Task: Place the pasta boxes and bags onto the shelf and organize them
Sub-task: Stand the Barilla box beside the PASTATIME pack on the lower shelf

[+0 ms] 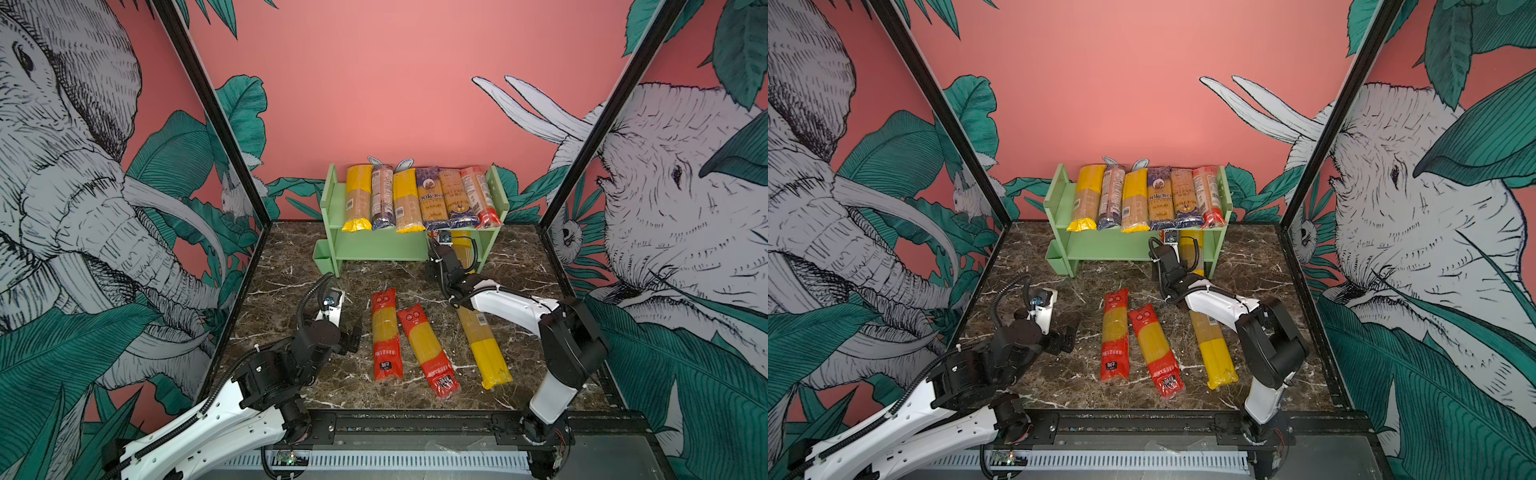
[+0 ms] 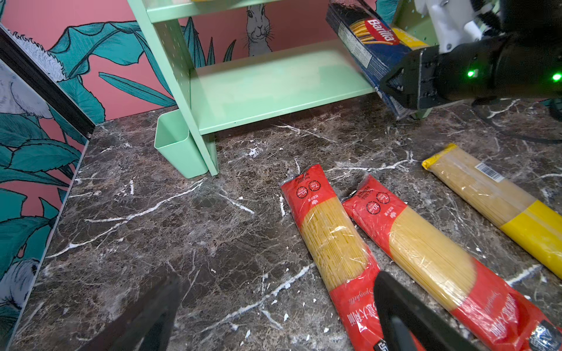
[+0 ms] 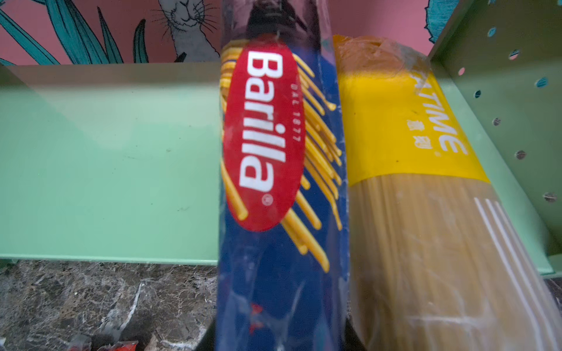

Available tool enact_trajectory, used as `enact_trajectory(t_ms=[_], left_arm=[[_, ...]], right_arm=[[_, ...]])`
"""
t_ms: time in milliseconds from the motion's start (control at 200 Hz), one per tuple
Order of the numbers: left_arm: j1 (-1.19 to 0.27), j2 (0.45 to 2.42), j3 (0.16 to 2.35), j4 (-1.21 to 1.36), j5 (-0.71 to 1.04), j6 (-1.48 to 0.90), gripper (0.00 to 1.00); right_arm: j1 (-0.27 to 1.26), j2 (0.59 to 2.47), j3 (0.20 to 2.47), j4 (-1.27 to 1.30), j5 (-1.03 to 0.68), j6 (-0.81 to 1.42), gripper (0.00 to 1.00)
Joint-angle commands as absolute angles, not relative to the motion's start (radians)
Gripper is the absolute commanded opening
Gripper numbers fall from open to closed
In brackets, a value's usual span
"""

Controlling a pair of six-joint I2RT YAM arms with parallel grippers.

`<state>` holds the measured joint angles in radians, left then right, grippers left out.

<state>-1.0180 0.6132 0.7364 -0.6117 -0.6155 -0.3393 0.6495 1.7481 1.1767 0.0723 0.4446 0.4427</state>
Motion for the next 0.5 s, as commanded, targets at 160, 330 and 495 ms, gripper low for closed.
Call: enact_trajectory(t_ms=[160,330,495], left_arm=[[-1.022,0.613,0.764,-0.632,-0.644,-0.335,0.99],[-1.022,0.605,0.767,-0.639,-0.653,-0.342,0.99],[-1.022,0.581,0.762,-0.655,-0.659,-0.351,0.99]], right_arm=[[0.635,1.746,1.250,0.265,0.447,0.457,0.43],[0.633,1.760,1.281,0.240,0.422,0.456,0.60],[0.633,1.772,1.299,0.225,0.373,0.460,0.72]])
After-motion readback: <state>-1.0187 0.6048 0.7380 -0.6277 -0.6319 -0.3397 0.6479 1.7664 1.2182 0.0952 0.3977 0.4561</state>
